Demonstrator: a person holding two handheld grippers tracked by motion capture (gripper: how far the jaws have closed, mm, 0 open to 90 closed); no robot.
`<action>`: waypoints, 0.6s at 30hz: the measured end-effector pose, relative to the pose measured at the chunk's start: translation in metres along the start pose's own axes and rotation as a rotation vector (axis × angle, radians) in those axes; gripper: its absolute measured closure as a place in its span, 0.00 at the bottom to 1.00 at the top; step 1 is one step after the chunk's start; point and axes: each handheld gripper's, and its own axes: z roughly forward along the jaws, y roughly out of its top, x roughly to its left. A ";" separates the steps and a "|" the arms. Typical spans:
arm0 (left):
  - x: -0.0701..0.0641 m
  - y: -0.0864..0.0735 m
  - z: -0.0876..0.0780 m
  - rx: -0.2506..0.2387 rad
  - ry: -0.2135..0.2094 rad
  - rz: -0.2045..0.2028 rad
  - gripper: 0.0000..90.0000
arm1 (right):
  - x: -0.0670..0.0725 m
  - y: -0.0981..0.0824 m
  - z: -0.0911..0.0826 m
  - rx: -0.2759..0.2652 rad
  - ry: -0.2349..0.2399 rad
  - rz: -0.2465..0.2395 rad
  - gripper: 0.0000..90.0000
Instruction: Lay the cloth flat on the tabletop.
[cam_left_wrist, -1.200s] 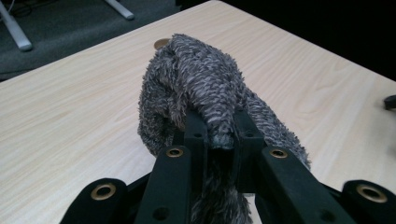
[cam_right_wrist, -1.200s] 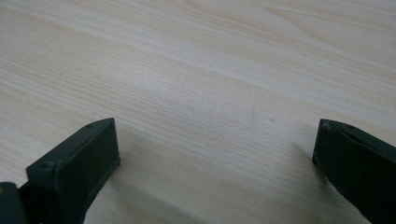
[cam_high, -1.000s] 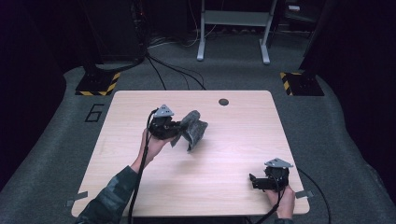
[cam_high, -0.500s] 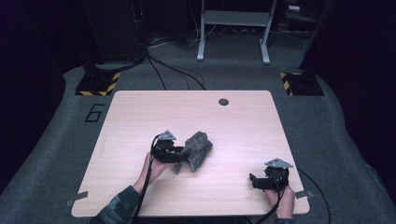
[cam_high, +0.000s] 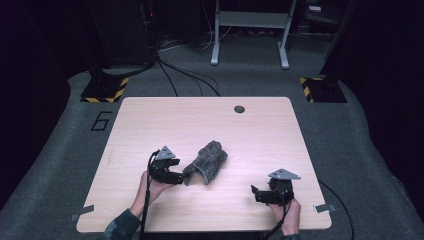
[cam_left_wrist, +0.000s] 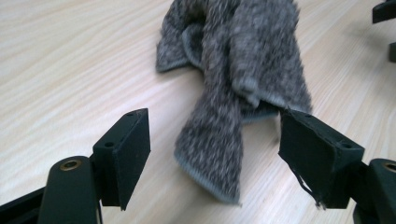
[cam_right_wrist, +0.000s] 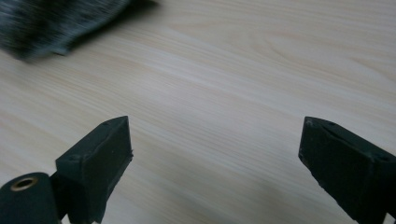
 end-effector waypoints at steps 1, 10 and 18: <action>0.000 -0.006 0.000 0.007 0.006 0.001 0.27 | 0.018 0.009 0.004 -0.003 0.031 -0.036 0.14; -0.006 -0.020 0.009 0.038 0.041 0.011 0.33 | 0.087 0.040 0.032 -0.006 0.136 -0.149 0.21; -0.006 -0.024 0.016 0.041 0.040 0.005 0.46 | 0.133 0.051 0.062 0.042 0.110 -0.206 0.39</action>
